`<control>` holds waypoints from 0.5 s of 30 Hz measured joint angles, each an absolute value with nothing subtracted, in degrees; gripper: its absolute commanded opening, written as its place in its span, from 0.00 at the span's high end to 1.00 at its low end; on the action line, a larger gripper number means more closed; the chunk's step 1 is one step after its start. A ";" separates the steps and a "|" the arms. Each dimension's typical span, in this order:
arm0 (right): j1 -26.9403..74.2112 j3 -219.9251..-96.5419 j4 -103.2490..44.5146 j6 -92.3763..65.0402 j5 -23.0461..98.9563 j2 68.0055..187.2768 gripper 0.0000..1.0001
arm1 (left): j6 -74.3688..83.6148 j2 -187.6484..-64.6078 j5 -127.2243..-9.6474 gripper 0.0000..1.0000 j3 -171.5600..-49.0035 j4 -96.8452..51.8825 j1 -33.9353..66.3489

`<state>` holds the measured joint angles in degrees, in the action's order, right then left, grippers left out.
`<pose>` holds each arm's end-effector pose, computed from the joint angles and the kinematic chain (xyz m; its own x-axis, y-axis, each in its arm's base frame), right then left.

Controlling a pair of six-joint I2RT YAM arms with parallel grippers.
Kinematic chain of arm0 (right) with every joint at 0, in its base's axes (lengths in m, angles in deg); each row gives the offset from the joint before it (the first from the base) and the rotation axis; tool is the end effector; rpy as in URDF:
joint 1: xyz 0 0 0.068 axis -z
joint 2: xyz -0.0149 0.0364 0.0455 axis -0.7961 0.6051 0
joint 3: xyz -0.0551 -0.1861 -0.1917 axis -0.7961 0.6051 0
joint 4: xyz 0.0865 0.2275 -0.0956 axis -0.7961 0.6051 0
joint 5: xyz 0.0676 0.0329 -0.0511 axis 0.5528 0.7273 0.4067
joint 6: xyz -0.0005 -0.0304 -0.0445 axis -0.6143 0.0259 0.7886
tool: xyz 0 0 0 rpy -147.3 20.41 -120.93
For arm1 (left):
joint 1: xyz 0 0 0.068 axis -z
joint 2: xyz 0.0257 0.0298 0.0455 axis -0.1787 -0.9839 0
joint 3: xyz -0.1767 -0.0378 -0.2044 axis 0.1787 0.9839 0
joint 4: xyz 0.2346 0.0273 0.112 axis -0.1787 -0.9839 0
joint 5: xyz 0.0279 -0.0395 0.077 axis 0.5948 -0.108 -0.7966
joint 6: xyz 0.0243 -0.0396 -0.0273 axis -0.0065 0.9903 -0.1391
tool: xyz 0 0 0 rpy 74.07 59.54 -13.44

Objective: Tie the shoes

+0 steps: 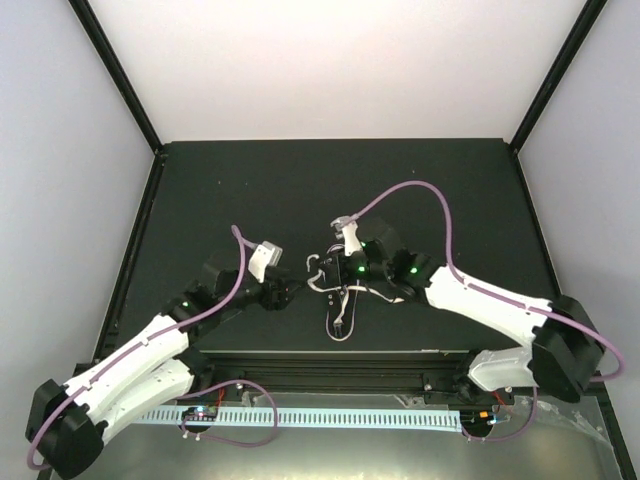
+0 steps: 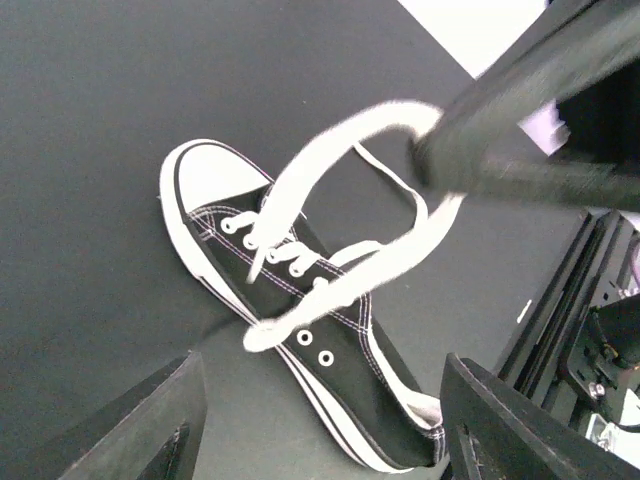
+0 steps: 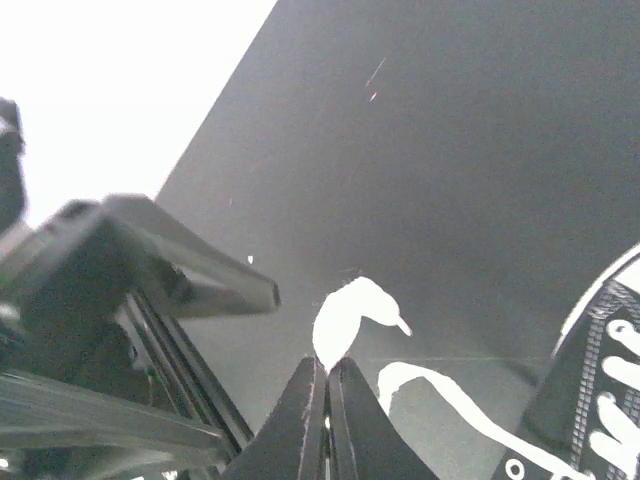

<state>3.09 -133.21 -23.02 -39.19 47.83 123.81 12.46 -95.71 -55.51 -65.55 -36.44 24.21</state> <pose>0.1844 0.2338 0.2551 -0.7781 -0.1285 -0.6148 -0.5599 0.5855 0.5863 0.1396 -0.1115 0.2308 -0.6434 0.0662 -0.7626 0.6083 0.6491 -0.4569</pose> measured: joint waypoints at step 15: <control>4.56 -131.70 -16.97 -52.76 37.28 115.95 0.98 | 12.38 -115.56 -51.00 0.51 -61.64 -8.12 26.33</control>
<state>4.56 -131.70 -16.97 -52.76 37.28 115.95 12.38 -115.56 -51.00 -61.64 -8.12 26.33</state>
